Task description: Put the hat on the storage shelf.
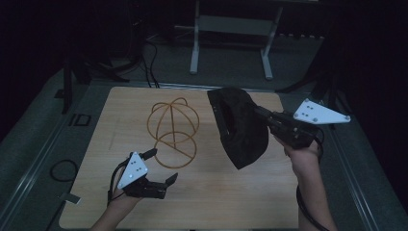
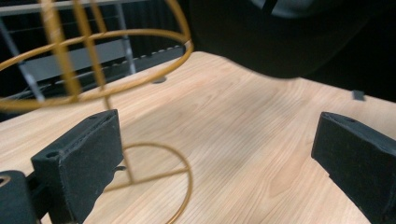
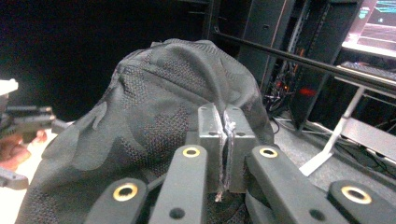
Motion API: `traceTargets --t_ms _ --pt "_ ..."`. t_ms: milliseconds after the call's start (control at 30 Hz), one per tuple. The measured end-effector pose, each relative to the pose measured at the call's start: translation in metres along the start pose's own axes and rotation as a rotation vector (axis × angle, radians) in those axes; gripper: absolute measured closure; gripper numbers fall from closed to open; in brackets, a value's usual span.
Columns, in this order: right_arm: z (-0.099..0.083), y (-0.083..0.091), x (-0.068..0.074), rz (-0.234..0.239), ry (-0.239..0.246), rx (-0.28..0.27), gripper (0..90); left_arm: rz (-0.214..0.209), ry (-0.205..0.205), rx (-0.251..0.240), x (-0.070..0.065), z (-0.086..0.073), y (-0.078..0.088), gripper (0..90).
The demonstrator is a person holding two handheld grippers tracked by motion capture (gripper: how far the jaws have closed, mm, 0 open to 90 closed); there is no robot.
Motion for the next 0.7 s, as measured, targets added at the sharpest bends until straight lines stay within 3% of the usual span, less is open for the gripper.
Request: traceTargets --t_ms 367,533,700 --pt "0.031 -0.031 0.000 -0.007 0.016 0.000 87.7 0.093 0.058 -0.001 0.026 -0.035 0.027 2.5" --pt "0.043 -0.047 0.005 -0.007 0.021 -0.005 87.7 0.122 0.081 0.007 0.031 -0.052 0.037 2.5" --pt "0.045 -0.068 0.017 0.004 0.036 0.025 87.6 0.149 0.123 -0.010 0.038 -0.065 0.044 2.5"
Point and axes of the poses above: each handheld gripper's, and its own axes: y roughly backward along the jaws, z roughly out of its top, x roughly to its left, the point moved 9 cm from there along -y, roughly forward along the jaws, and after that the axes turned 4 degrees about x, right-handed, at the moved point
